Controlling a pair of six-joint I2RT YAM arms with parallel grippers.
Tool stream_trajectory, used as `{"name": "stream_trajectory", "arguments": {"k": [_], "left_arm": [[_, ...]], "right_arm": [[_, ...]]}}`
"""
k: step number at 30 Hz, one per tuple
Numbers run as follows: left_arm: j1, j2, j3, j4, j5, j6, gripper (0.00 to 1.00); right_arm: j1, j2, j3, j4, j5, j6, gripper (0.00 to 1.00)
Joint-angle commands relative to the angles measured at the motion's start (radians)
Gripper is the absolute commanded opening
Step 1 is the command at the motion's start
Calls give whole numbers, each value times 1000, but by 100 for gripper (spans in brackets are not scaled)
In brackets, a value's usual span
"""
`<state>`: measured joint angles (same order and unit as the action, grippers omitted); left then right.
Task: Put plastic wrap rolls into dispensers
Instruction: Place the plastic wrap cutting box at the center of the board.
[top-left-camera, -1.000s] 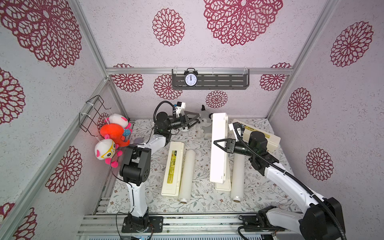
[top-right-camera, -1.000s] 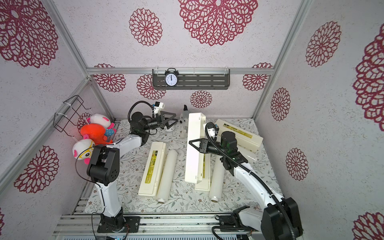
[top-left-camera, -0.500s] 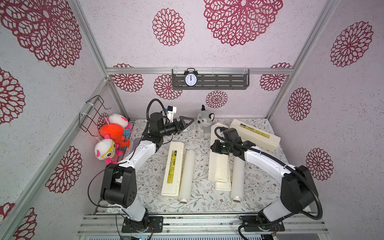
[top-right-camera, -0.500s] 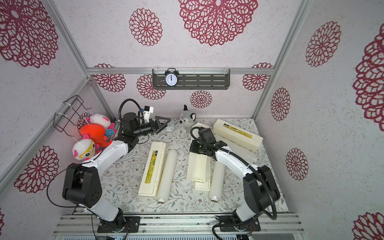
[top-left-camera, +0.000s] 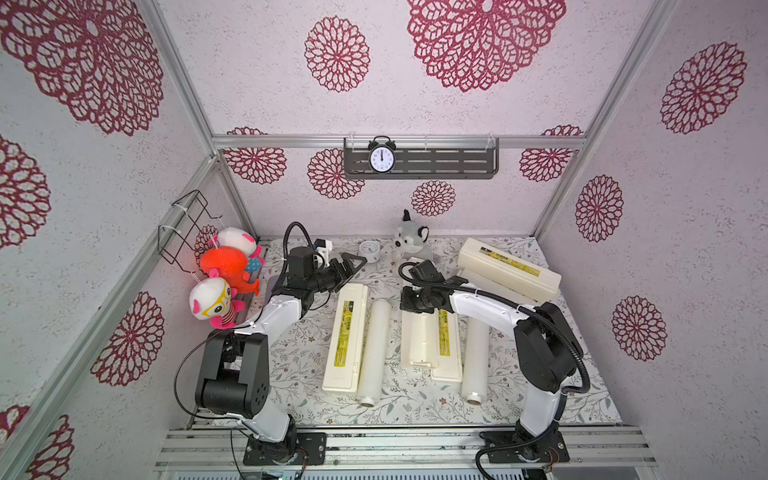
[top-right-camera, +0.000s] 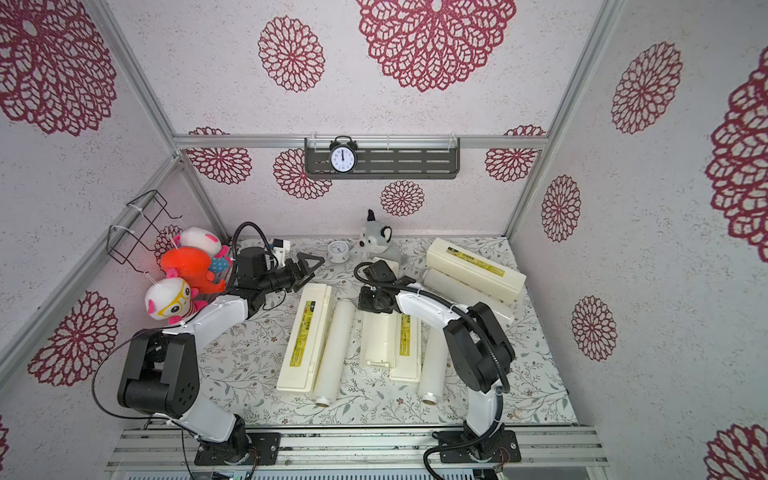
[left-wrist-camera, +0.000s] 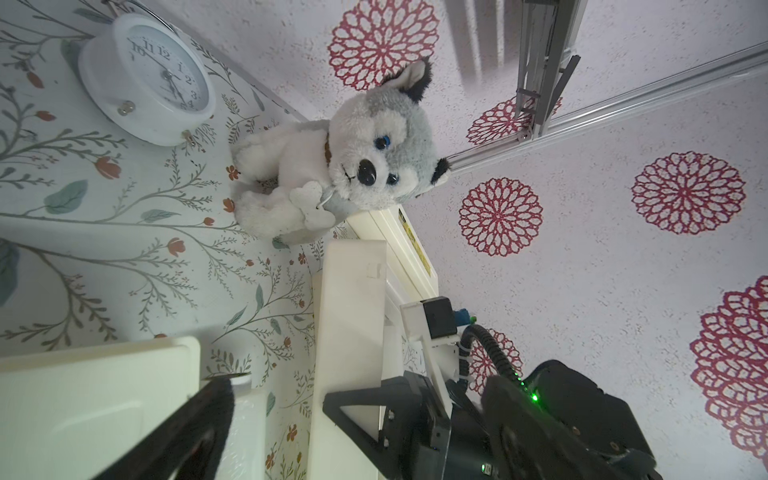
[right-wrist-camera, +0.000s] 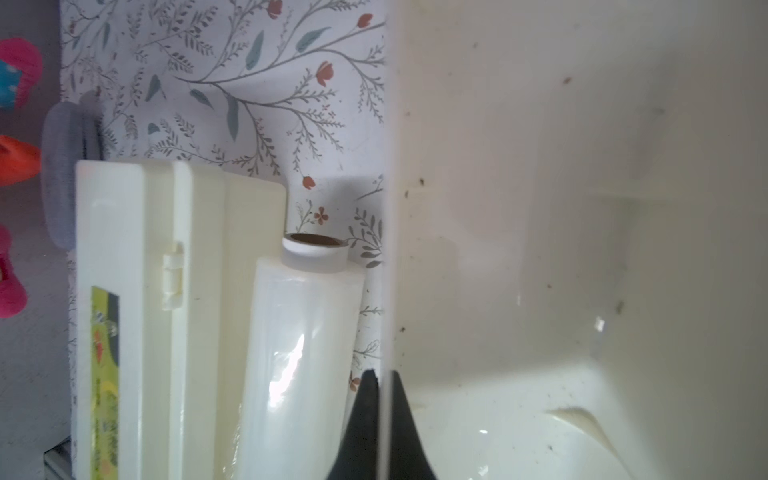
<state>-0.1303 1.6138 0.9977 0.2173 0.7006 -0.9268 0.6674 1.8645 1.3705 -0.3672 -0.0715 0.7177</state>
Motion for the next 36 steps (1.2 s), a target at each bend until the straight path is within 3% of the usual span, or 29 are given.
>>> {"name": "stream_trajectory", "arguments": {"k": [1, 8, 13, 17, 19, 27, 32, 36], "left_arm": [[14, -30, -14, 31, -4, 7, 98], [17, -30, -24, 11, -34, 16, 98], [18, -27, -27, -1, -45, 20, 98], [18, -26, -26, -7, -49, 22, 98], [17, -26, -23, -13, -51, 25, 98], [7, -31, 1, -103, -72, 86, 98], [-44, -35, 41, -213, -139, 158, 98], [-94, -20, 62, -235, -163, 164, 98]], "right_arm": [[4, 3, 28, -45, 78, 21, 0], [21, 56, 7, -47, 103, 31, 0], [26, 85, 8, -25, 67, 23, 11], [32, 80, 16, -42, 77, 7, 35], [32, 50, 20, -53, 99, -7, 43], [19, -131, 16, -153, 196, -83, 59], [-63, -266, -111, -194, 211, -98, 65], [-146, -403, -241, -239, 238, -106, 78]]}}
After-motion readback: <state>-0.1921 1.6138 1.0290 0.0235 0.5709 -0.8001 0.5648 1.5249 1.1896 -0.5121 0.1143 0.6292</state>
